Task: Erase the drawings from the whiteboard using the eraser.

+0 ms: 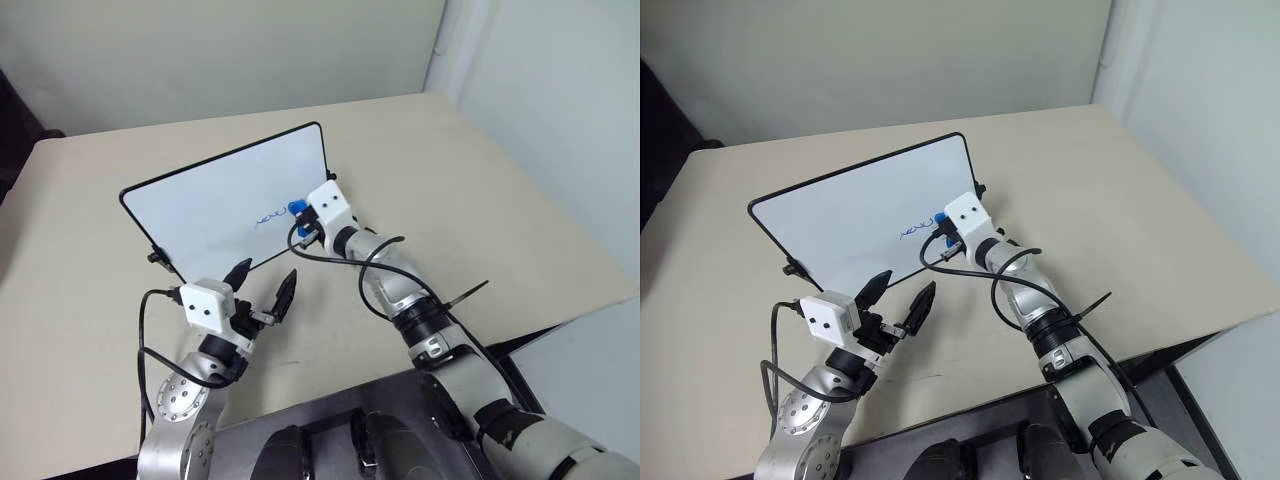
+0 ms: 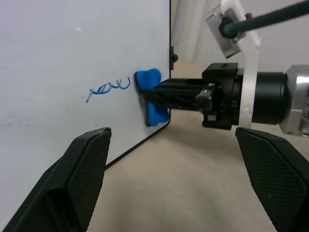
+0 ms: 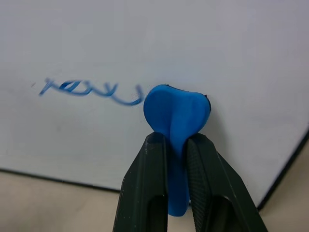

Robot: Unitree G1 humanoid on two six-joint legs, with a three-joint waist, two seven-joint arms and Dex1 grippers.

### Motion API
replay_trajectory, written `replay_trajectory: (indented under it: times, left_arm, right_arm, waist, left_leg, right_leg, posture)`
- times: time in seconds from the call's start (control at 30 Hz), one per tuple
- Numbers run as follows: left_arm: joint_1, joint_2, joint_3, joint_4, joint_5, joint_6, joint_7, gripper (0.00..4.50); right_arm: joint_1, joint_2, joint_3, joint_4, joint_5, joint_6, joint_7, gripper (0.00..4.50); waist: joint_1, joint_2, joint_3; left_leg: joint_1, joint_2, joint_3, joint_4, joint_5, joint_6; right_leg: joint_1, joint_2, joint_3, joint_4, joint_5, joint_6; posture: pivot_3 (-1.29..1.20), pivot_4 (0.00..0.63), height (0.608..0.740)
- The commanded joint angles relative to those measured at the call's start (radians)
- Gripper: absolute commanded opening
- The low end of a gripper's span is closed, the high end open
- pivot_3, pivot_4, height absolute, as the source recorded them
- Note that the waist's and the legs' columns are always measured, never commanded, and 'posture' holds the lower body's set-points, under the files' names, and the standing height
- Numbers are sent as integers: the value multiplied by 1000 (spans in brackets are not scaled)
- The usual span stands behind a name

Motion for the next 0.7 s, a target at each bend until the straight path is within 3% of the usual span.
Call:
replay_trajectory:
  times: [0.03,0.43,0.7]
  left_arm:
    - [10,4,9,-61,-4,-6,8,4500]
    - [29,3,11,-76,-8,-5,16,4500]
    - [25,7,11,-68,-11,-9,10,4500]
  right_arm:
    - [-36,57,38,7,-10,-25,32,566]
    - [-33,88,77,-87,13,-95,99,566]
    - [-72,76,11,-34,29,-77,23,566]
  waist:
    - [0,0,0]
    - [4,0,0]
    - [11,0,0]
  left_leg:
    - [0,0,0,0,0,0]
    - [-1,0,-1,1,-1,-1]
    - [-1,0,0,1,-2,-1]
  right_leg:
    - [0,0,0,0,0,-1]
    - [-2,1,0,0,1,-3]
    - [-2,1,0,0,2,-6]
  posture:
    - [0,150,740]
    - [0,150,740]
    - [0,150,740]
